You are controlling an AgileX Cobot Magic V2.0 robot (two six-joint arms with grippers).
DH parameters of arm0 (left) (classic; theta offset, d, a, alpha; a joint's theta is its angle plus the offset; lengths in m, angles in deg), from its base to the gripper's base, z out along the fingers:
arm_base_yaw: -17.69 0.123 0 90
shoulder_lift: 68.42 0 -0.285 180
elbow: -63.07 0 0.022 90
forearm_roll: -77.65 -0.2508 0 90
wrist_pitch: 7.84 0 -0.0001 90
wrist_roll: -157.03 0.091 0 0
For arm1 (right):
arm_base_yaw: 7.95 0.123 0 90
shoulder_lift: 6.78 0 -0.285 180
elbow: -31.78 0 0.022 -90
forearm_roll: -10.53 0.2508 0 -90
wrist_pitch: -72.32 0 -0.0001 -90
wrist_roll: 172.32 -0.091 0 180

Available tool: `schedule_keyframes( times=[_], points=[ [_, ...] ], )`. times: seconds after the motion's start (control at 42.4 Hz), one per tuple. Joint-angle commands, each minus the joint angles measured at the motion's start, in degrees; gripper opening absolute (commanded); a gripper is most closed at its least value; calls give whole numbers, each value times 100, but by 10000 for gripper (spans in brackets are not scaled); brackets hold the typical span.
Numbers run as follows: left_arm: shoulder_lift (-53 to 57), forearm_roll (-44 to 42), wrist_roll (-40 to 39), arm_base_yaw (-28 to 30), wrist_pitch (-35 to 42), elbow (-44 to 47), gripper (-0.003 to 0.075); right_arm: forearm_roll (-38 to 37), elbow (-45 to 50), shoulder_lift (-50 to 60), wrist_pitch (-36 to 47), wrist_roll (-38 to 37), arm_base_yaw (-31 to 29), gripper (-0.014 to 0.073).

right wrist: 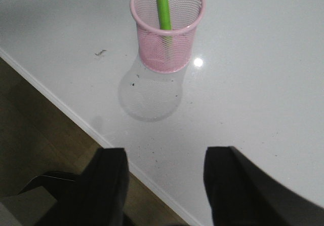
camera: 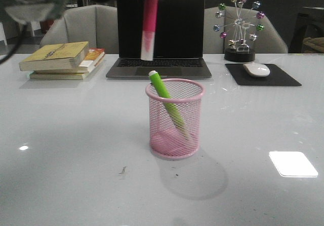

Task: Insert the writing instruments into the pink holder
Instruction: 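Lift the pink marker upright with the left gripper toward the holder, then lower the pink marker into the holder and open the left gripper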

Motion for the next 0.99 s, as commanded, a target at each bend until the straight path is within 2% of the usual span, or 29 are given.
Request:
schedule_keyframes(
  times=[0.0,0.448,0.518,0.589,0.707,0.777,0.966],
  points=[
    [-187,-142,-98,-122,674,-424,93,-11,-157,52,409,56,-6,456],
    [-1491,-142,-109,-129,903,-1086,101,-11,-157,52,409,56,-6,456],
    [-1591,-142,-109,-129,903,-1100,130,-11,-157,52,409,56,-6,456],
    [-1621,-142,-109,-129,890,-1100,192,-11,-157,52,409,56,-6,456],
    [-1607,-142,-109,-129,851,-1100,349,-11,-157,52,409,56,-6,456],
    [-1544,-142,-109,-129,758,-1100,405,-11,-157,52,409,56,-6,456],
    [-1024,-142,255,-129,-160,-1100,414,-11,-157,52,409,56,-6,456]
  ],
)
